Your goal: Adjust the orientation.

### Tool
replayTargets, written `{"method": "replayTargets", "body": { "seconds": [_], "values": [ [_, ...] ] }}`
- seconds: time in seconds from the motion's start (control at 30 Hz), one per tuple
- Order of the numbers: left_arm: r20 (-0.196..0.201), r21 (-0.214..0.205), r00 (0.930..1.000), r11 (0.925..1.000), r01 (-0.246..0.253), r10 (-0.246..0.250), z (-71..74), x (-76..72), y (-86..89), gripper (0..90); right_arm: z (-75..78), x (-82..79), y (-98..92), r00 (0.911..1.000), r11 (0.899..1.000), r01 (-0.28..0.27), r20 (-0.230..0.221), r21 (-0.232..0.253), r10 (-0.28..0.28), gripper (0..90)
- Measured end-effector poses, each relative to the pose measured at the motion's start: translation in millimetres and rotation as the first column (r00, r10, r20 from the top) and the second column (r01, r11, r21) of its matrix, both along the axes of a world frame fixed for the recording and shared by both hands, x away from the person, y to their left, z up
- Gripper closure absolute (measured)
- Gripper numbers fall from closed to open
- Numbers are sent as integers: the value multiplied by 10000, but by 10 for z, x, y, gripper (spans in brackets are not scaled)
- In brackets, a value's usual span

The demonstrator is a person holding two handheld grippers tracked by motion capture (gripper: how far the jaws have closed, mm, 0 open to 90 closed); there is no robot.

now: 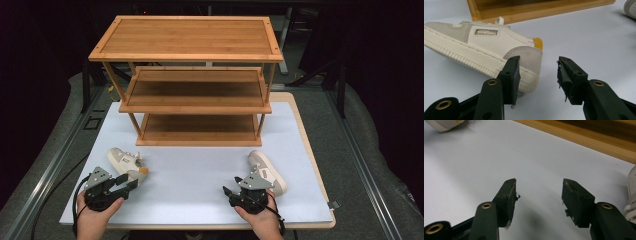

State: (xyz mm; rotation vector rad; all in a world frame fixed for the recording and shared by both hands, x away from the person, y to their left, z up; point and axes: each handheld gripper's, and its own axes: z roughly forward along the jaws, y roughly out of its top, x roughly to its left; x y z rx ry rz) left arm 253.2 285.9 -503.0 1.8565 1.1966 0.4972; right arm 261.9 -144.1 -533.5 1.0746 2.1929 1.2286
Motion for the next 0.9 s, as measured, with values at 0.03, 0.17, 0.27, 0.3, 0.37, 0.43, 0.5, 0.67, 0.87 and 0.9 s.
{"method": "replayTargets", "body": {
  "seconds": [0.03, 0.17, 0.27, 0.3, 0.37, 0.43, 0.5, 0.67, 0.87, 0.9],
  "values": [
    [-29, 59, 10000, 10000, -70, 71, -3, -20, 12, 519, 1, -1, 1, 10000, 10000, 19, -10, 27, -19, 450],
    [-146, 223, 9996, 9994, -255, 259, -31, -93, 58, 495, 10, -1, -2, 10000, 9999, -12, 73, 100, 12, 450],
    [-452, 276, 9980, 9987, -420, 432, -99, -174, 154, 485, 15, -1, -10, 10000, 9999, 8, 75, 121, -9, 450],
    [-452, 276, 9980, 9987, -420, 432, -99, -174, 154, 486, 15, -1, -10, 10000, 9999, 8, 75, 121, -9, 450],
    [-664, 177, 9967, 9988, -465, 476, -147, -200, 202, 486, 15, -1, -10, 10000, 9999, 20, 71, 138, -21, 450],
    [-1111, 229, 9920, 9980, -585, 607, -201, -202, 234, 464, 16, -1, -7, 10000, 9999, 13, 71, 139, -14, 449],
    [-1144, 116, 9902, 9968, -797, 805, -224, -196, 247, 448, 17, -1, -6, 10000, 9999, 4, 88, 134, -5, 449],
    [-671, -9, 9878, 9900, -1411, 1407, -139, -212, 256, 448, 25, -8, -5, 10000, 9999, 50, 80, 153, -51, 449],
    [-550, -463, 9679, 9677, -2479, 2453, -94, -113, 338, 392, 25, -5, -14, 10000, 9997, 16, 69, 253, -18, 449],
    [-582, -553, 9647, 9640, -2600, 2568, -89, -82, 347, 379, 27, -7, -13, 10000, 9997, -1, 71, 251, -1, 449]
  ]
}}
